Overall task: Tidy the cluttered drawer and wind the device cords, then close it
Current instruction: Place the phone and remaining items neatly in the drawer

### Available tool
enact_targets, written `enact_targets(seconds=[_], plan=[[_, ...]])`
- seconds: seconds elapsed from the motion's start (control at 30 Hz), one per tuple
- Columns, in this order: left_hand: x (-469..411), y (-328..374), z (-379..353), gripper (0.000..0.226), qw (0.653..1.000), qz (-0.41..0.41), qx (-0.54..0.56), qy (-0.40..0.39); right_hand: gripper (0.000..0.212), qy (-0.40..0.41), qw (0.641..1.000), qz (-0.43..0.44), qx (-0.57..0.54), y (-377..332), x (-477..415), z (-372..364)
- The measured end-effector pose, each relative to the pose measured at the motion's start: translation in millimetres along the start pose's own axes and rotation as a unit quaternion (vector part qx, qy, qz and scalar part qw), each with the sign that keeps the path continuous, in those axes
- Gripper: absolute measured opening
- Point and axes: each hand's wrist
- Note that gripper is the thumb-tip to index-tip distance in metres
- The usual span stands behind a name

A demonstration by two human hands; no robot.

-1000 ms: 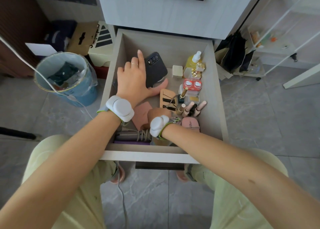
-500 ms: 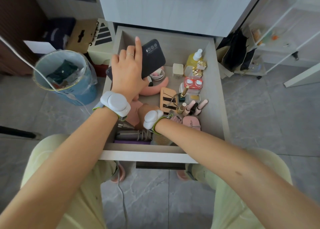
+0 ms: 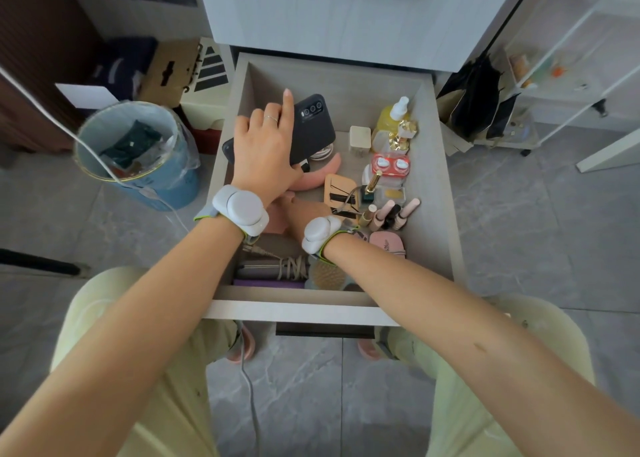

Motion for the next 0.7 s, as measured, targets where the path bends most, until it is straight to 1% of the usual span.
enact_targets(seconds=[0.03, 0.17, 0.23, 0.33, 0.43, 0.47, 0.57, 0.63, 0.7], plan=[[0, 1, 0, 0.094, 1.000, -0.003, 0.002, -0.005, 0.035, 0.018, 1.000, 0.000, -0.007, 3, -2, -2], [1, 2, 0, 0.096, 1.000, -0.009, 0.002, -0.010, 0.034, 0.036, 0.999, 0.003, -0.041, 5, 4, 0], [1, 2, -1, 0.094, 1.000, -0.011, 0.006, -0.009, 0.035, 0.000, 0.997, 0.018, -0.077, 4, 8, 4], [-1, 0, -3, 0.093, 1.000, -0.003, 0.023, -0.003, 0.031, -0.072, 0.985, 0.042, -0.150, -5, 13, 2], [-3, -2, -3, 0.093, 0.999, 0.006, 0.037, 0.003, 0.031, -0.149, 0.973, 0.056, -0.168, -12, 14, -13], [-4, -3, -4, 0.094, 0.999, 0.005, 0.038, 0.003, 0.032, -0.164, 0.971, 0.063, -0.165, -15, 15, -15], [-3, -2, -4, 0.093, 0.999, -0.009, 0.031, 0.004, 0.035, -0.174, 0.964, 0.093, -0.180, -19, 17, -18], [-3, -2, -4, 0.093, 0.999, -0.012, 0.029, 0.003, 0.034, -0.173, 0.967, 0.087, -0.168, -21, 15, -16], [-4, -2, -5, 0.092, 0.999, -0.004, 0.037, 0.008, 0.036, -0.152, 0.975, 0.077, -0.140, -17, 9, -15]])
Point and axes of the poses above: each hand's wrist, its own x-axis away from the middle knuckle, its own z-axis out of the back of the hand, y = z × x, and after that the axes turned 14 degrees about -x, right-handed
